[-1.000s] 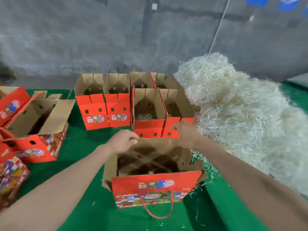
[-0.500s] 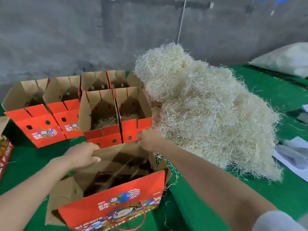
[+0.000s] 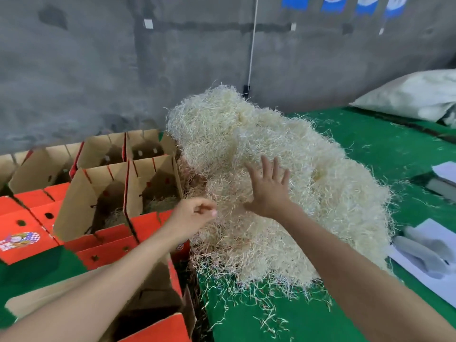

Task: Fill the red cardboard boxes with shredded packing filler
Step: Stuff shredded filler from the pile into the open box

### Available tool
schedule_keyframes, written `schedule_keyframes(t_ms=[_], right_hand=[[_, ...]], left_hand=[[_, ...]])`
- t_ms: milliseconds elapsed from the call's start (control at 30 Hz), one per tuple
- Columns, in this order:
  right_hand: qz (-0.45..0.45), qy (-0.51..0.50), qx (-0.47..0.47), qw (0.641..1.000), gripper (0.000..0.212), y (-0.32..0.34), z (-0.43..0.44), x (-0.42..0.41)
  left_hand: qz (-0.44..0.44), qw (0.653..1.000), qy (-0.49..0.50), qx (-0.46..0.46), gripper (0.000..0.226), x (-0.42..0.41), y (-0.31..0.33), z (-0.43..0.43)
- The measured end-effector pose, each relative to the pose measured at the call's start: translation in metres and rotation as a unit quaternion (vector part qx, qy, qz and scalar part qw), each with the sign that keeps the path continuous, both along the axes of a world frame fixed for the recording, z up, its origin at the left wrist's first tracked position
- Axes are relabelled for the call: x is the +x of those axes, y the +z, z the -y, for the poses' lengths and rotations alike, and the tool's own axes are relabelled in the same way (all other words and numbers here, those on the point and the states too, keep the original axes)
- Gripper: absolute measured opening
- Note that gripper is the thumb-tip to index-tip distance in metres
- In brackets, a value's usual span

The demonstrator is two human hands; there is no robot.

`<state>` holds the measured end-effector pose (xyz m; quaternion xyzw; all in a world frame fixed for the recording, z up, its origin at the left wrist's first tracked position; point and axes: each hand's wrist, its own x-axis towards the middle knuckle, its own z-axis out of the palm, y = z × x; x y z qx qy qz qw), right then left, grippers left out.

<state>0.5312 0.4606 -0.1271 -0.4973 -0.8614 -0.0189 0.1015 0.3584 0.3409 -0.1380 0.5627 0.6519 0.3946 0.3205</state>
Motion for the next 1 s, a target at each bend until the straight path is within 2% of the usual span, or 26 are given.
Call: schedule_keyframes(t_ms=[67, 133, 167, 233, 267, 300, 367, 433, 500, 567, 633, 700, 733, 767, 800, 833, 867, 900, 967, 1000], right_hand=[[0.076, -0.030, -0.049, 0.995, 0.131, -0.002, -0.030, 0.033], [0.112, -0.038, -0.090, 0.989, 0.133, -0.017, -0.045, 0.056], [0.124, -0.036, -0.103, 0.986, 0.123, -0.028, -0.047, 0.062], [0.111, -0.036, -0.108, 0.987, 0.079, -0.048, -0.048, 0.068], [0.067, -0.043, -0.106, 0.991, 0.058, -0.053, -0.049, 0.068], [-0.001, -0.048, -0.105, 0.993, 0.049, -0.052, -0.050, 0.066], [-0.154, -0.040, -0.103, 0.982, 0.046, -0.035, -0.052, 0.058], [-0.260, -0.010, -0.086, 0.962, 0.039, -0.007, -0.045, 0.045], [-0.315, 0.042, -0.058, 0.947, 0.033, 0.015, -0.028, 0.028], [-0.333, 0.104, -0.076, 0.934, 0.036, 0.028, -0.009, 0.013], [-0.325, 0.181, -0.232, 0.899, 0.046, 0.037, 0.004, 0.004], [-0.325, 0.239, -0.391, 0.827, 0.056, 0.045, 0.004, 0.007], [-0.357, 0.230, -0.417, 0.804, 0.059, 0.050, -0.001, 0.009], [-0.399, 0.202, -0.385, 0.807, 0.057, 0.056, -0.008, 0.011], [-0.421, 0.168, -0.284, 0.845, 0.051, 0.061, -0.017, 0.013], [-0.406, 0.142, -0.148, 0.890, 0.046, 0.062, -0.028, 0.012], [-0.365, 0.140, -0.044, 0.919, 0.045, 0.061, -0.038, 0.009], [-0.315, 0.152, 0.006, 0.937, 0.049, 0.056, -0.048, 0.004], [-0.182, 0.166, -0.023, 0.969, 0.052, 0.036, -0.066, -0.011], [-0.096, 0.148, -0.043, 0.983, 0.049, 0.020, -0.076, -0.014]], left_hand=[[0.026, 1.000, 0.001, -0.017, 0.018, 0.015, 0.003, -0.018], [0.039, 0.999, 0.008, -0.033, 0.025, 0.027, 0.005, -0.035], [0.055, 0.998, 0.009, -0.041, 0.029, 0.032, 0.007, -0.042], [0.087, 0.994, 0.009, -0.058, 0.040, 0.040, 0.010, -0.051], [0.095, 0.993, 0.008, -0.066, 0.051, 0.042, 0.011, -0.054], [0.098, 0.992, 0.006, -0.074, 0.067, 0.044, 0.010, -0.057], [0.099, 0.991, -0.005, -0.095, 0.102, 0.046, 0.010, -0.063], [0.114, 0.988, -0.022, -0.098, 0.121, 0.051, 0.012, -0.068], [0.182, 0.980, -0.025, -0.080, 0.123, 0.055, 0.012, -0.075], [0.310, 0.947, -0.004, -0.083, 0.124, 0.053, 0.013, -0.082], [0.396, 0.911, 0.044, -0.105, 0.112, 0.047, 0.011, -0.085], [0.391, 0.904, 0.127, -0.118, 0.095, 0.037, 0.006, -0.085], [0.367, 0.908, 0.168, -0.117, 0.091, 0.030, 0.001, -0.083], [0.336, 0.915, 0.196, -0.111, 0.088, 0.022, -0.003, -0.082], [0.307, 0.923, 0.206, -0.104, 0.088, 0.015, -0.007, -0.080], [0.287, 0.932, 0.195, -0.100, 0.090, 0.008, -0.008, -0.077], [0.278, 0.940, 0.169, -0.097, 0.093, 0.004, -0.007, -0.074], [0.277, 0.947, 0.133, -0.092, 0.096, 0.003, -0.004, -0.072], [0.273, 0.955, 0.080, -0.080, 0.102, 0.005, 0.003, -0.070], [0.279, 0.954, 0.085, -0.072, 0.105, 0.005, 0.007, -0.071]])
